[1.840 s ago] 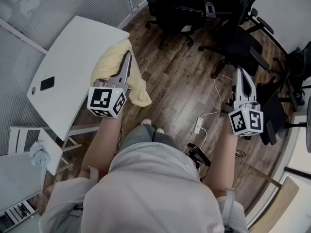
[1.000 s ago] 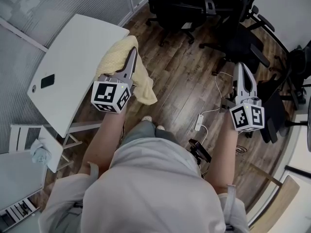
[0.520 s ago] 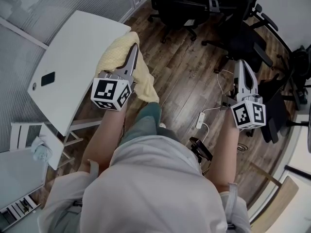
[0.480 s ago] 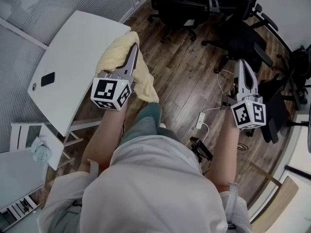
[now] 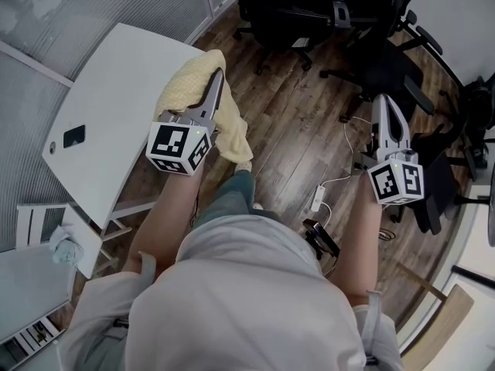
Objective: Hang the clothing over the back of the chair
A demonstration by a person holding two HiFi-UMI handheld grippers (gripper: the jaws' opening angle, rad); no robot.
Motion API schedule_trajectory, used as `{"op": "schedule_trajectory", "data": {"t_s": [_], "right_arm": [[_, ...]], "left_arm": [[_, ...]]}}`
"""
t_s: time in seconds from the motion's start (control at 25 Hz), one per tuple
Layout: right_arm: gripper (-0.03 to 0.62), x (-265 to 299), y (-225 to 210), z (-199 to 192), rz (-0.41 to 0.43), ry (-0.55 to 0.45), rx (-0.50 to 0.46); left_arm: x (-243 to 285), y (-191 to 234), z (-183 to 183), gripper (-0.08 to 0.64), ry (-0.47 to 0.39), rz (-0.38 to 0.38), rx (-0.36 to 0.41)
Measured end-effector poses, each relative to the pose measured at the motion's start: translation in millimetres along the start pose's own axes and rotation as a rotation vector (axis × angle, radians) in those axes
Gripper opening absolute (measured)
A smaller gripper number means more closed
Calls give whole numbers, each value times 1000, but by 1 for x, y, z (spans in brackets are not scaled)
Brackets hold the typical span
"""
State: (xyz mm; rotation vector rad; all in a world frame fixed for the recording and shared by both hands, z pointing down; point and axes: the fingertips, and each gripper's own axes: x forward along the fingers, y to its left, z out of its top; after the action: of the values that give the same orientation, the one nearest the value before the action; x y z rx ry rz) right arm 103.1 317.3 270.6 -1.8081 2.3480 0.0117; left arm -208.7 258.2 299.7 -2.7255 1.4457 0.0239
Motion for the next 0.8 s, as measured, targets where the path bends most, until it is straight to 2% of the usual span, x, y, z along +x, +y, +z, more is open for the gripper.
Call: {"op": "schedule_trajectory", "data": {"t_s": [0.8], "right_arm": [[21,95,-38,-2,-42,1,3]], "left_arm": [[112,40,-1,63,-4,-68,-12]]}}
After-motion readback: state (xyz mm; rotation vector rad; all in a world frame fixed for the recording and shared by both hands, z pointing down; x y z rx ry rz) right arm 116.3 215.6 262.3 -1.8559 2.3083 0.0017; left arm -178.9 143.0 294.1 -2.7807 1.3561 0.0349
